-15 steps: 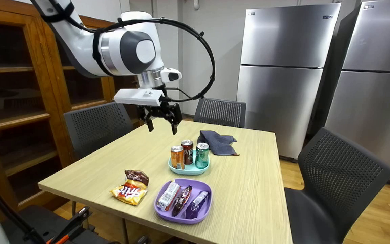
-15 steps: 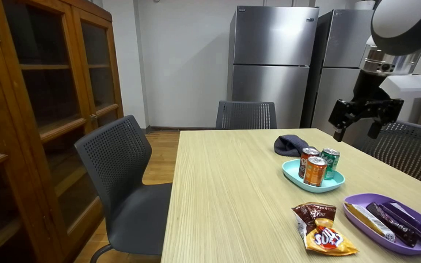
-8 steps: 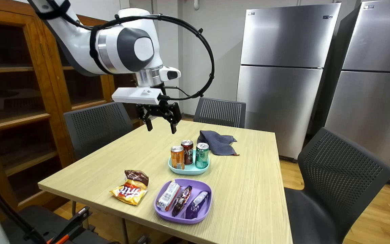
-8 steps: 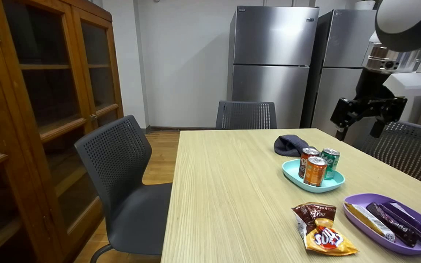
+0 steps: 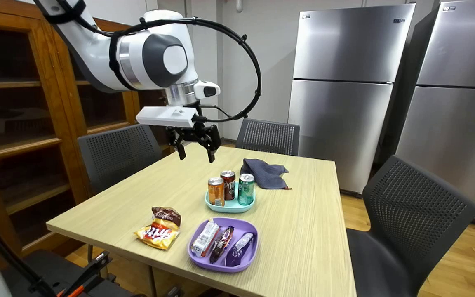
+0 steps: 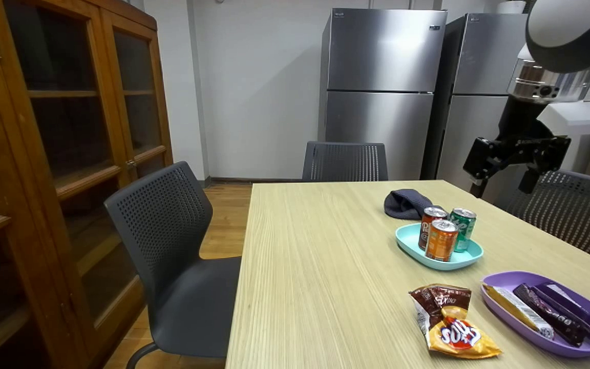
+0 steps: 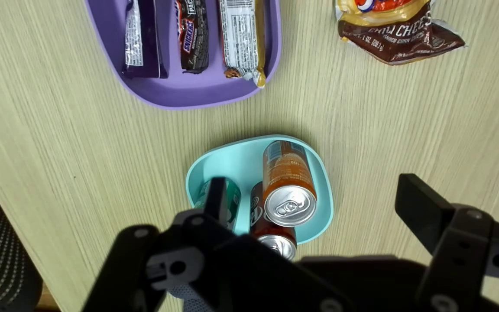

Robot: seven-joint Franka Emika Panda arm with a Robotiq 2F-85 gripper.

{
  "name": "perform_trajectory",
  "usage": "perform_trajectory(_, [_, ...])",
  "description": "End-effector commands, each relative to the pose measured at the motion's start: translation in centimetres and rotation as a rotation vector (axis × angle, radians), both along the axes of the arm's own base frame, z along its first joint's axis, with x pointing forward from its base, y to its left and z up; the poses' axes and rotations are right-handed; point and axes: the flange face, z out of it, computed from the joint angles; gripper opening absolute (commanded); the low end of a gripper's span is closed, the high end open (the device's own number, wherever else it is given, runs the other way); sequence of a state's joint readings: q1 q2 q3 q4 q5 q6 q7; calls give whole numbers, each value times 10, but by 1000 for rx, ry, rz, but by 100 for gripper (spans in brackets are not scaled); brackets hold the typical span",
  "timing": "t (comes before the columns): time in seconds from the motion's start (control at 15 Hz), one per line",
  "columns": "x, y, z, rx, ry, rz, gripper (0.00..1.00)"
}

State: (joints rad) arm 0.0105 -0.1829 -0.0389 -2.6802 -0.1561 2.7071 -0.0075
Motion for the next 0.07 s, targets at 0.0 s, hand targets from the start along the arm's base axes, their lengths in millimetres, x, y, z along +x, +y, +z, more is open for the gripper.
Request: perform_trajectory(0.0, [0,0,1,1,1,0,100])
